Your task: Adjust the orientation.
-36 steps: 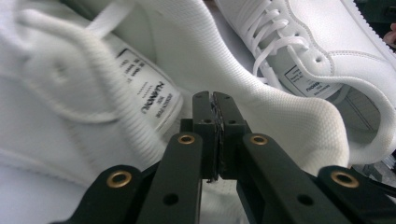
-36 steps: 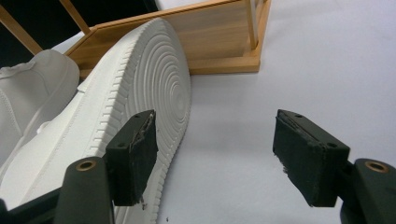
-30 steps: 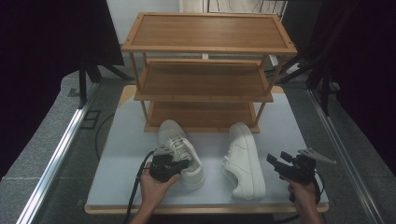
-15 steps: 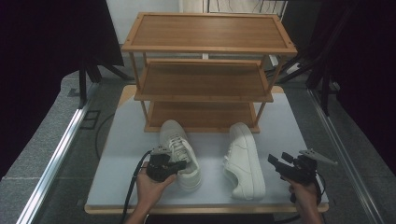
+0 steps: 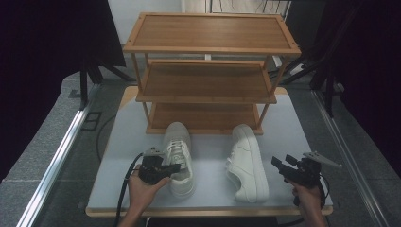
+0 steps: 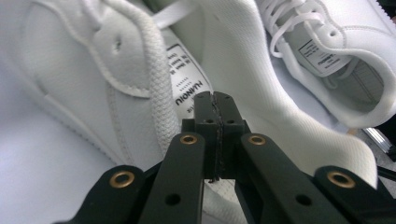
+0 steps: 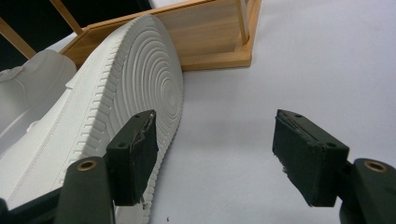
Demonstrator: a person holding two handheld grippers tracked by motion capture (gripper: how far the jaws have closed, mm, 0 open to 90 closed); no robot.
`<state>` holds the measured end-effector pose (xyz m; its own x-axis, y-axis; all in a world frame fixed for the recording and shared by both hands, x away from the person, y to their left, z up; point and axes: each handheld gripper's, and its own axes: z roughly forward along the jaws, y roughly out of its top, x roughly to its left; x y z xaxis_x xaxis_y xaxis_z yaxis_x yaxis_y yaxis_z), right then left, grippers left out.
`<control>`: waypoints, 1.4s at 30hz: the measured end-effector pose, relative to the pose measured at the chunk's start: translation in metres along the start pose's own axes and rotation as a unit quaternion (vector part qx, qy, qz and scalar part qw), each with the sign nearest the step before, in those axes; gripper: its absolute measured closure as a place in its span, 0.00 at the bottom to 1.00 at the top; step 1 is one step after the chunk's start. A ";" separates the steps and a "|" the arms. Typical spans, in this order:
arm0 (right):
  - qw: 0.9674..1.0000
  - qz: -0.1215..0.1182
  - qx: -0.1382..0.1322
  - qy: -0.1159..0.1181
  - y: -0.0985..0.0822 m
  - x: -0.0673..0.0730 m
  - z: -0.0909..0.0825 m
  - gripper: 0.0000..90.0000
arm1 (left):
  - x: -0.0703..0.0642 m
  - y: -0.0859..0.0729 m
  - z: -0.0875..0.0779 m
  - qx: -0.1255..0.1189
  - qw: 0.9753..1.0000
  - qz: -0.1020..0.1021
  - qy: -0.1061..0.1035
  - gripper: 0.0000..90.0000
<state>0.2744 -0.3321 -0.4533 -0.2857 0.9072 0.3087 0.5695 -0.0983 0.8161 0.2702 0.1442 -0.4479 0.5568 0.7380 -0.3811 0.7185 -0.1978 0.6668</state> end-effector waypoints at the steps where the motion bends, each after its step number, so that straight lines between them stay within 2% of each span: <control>1: 1.000 0.000 0.000 0.000 0.000 0.000 0.000 0.35 | 0.002 -0.001 -0.002 0.000 1.000 -0.001 0.000 1.00; 8: 1.000 0.002 0.002 0.001 -0.002 0.001 0.003 0.34 | 0.016 -0.006 -0.015 -0.003 1.000 -0.010 0.012 1.00; 12: 1.000 0.001 0.005 0.001 -0.003 0.002 0.004 0.34 | 0.024 -0.008 -0.021 -0.008 1.000 -0.016 0.007 0.99; 17: 1.000 0.001 0.009 0.000 -0.005 0.002 0.005 0.34 | 0.026 -0.008 -0.022 -0.006 1.000 -0.016 -0.002 0.99; 30: 1.000 0.006 0.010 -0.002 -0.006 0.001 0.006 0.34 | 0.029 -0.006 -0.024 -0.002 1.000 -0.016 -0.004 0.98; 35: 1.000 0.005 0.012 -0.003 -0.007 0.000 0.007 0.34 | 0.026 -0.006 -0.025 -0.007 1.000 -0.014 -0.014 0.92; 37: 1.000 0.004 0.013 -0.003 -0.008 0.001 0.008 0.34 | 0.024 -0.007 -0.028 -0.009 0.999 -0.017 -0.039 0.83; 38: 1.000 0.004 0.015 -0.003 -0.008 0.000 0.008 0.34 | 0.022 -0.008 -0.028 -0.011 0.999 -0.014 -0.040 0.77; 41: 1.000 0.005 0.016 -0.003 -0.009 0.001 0.009 0.34 | 0.017 -0.008 -0.028 -0.012 1.000 -0.003 -0.028 0.73; 42: 1.000 0.005 0.016 -0.003 -0.009 0.001 0.010 0.34 | 0.015 -0.008 -0.030 -0.021 0.999 -0.001 -0.024 0.71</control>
<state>0.2762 -0.3263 -0.4650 -0.2755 0.9085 0.3143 0.5971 -0.0945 0.7966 0.2605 0.1761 -0.4399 0.5762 0.7059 -0.4119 0.7019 -0.1692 0.6919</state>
